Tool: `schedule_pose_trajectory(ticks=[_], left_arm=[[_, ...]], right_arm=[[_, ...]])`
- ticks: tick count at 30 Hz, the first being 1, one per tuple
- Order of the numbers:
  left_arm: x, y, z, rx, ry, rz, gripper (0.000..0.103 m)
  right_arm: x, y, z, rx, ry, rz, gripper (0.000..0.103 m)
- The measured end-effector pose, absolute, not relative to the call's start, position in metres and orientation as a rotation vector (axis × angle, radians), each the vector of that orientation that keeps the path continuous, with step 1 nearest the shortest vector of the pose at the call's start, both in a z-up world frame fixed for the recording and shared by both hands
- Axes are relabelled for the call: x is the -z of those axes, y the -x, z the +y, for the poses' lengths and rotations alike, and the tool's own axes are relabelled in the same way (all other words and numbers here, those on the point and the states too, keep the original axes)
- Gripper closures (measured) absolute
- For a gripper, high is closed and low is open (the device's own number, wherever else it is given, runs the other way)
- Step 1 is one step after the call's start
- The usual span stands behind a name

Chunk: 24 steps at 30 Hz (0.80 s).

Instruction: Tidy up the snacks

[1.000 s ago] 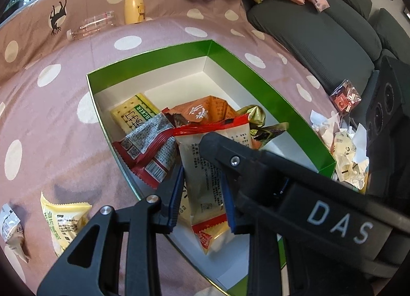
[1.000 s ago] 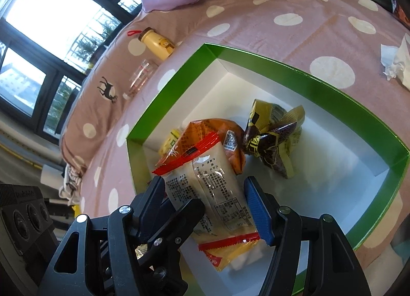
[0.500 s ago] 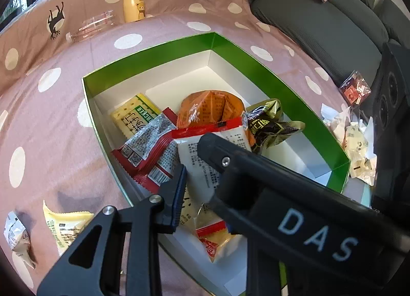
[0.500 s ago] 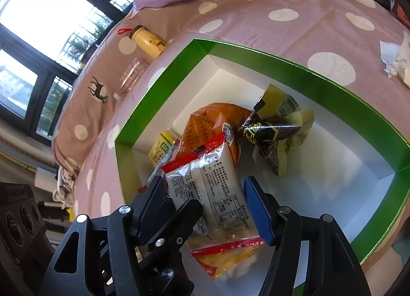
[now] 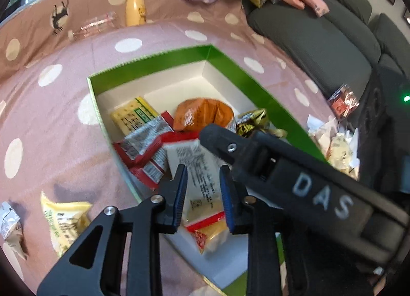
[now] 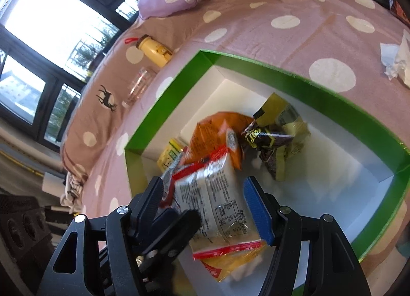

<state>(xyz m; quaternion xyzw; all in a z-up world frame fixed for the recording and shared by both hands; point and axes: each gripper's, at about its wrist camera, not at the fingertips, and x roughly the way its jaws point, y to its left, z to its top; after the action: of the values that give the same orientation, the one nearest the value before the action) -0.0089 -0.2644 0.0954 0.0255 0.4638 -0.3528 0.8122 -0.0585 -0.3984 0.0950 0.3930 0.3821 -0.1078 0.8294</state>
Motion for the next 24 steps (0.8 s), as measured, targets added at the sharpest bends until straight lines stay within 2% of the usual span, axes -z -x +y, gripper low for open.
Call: schedule_pose_trajectory(ticks=[8,15,24], left_arm=[[-0.124,0.023,-0.208,0.679,0.039,0.899,0.063],[-0.13,0.025,-0.116,0.489,0.139,0.822,0.037],[-0.109,0.014,-0.014,0.257,0.28,0.799,0.034]], right_arm=[[-0.116,0.064,-0.384,0.176,-0.794,0.747,0.026],[-0.135,0.062,-0.355,0.118,-0.72,0.715,0.022],[-0.148,0.049,-0.296,0.026,-0.589,0.719,0.017]])
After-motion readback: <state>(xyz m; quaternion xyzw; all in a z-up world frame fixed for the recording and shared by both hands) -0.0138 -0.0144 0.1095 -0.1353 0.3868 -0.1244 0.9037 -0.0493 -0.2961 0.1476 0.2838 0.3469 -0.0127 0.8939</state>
